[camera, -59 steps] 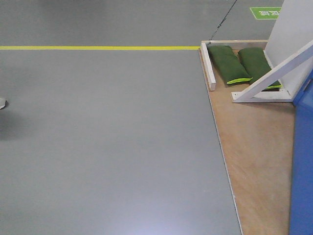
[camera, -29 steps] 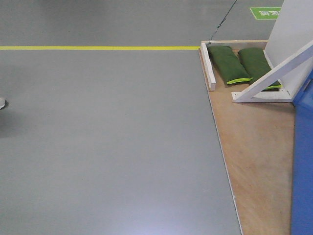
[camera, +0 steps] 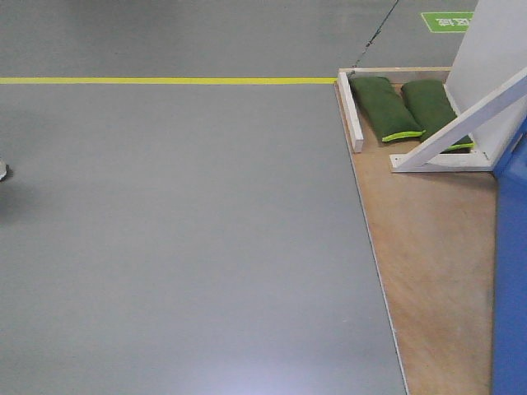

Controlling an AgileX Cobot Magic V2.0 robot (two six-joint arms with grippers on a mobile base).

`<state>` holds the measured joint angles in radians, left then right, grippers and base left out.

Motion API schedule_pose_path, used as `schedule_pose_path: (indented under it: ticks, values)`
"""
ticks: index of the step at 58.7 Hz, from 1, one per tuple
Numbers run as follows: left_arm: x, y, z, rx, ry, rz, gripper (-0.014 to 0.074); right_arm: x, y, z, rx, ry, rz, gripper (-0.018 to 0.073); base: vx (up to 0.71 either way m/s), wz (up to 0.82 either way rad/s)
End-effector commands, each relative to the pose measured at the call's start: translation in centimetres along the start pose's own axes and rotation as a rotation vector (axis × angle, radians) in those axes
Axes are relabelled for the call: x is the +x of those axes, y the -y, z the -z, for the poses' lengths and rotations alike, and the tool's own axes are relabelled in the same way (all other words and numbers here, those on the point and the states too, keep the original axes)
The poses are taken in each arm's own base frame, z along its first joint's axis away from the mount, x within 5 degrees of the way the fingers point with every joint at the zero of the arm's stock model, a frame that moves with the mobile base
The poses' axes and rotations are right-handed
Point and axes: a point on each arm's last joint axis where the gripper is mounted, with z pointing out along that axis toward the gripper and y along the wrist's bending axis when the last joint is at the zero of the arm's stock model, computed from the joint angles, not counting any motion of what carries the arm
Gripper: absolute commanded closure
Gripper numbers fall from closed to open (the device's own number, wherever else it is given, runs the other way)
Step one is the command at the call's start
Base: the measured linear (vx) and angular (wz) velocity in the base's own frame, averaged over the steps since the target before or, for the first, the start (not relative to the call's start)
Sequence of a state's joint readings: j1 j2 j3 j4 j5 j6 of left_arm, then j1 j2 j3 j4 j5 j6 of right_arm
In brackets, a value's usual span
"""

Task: Move to blue door and open it

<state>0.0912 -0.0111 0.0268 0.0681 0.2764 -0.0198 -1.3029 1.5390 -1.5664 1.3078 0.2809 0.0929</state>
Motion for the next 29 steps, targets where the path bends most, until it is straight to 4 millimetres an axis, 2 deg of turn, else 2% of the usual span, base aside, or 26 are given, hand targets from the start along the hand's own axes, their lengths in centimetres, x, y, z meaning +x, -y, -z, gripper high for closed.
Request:
schedule_pose_path:
  ticks: [1,10,29]
  values:
    - [-1.7,0.0,0.4,0.003,0.126,0.009,0.0524,0.0,-3.7,1.4,-0.106,-0.024,0.016,0.0551,0.0,0.0]
    - [-1.7,0.0,0.4,0.003,0.126,0.009,0.0524,2.0,-4.8,2.0,-0.125,-0.203,0.033,0.0551,0.0,0.0]
    - [-1.7,0.0,0.4,0.003,0.126,0.009,0.0524,7.8,-7.3,3.3,-0.199,-0.378,0.039,0.0551,0.0,0.0]
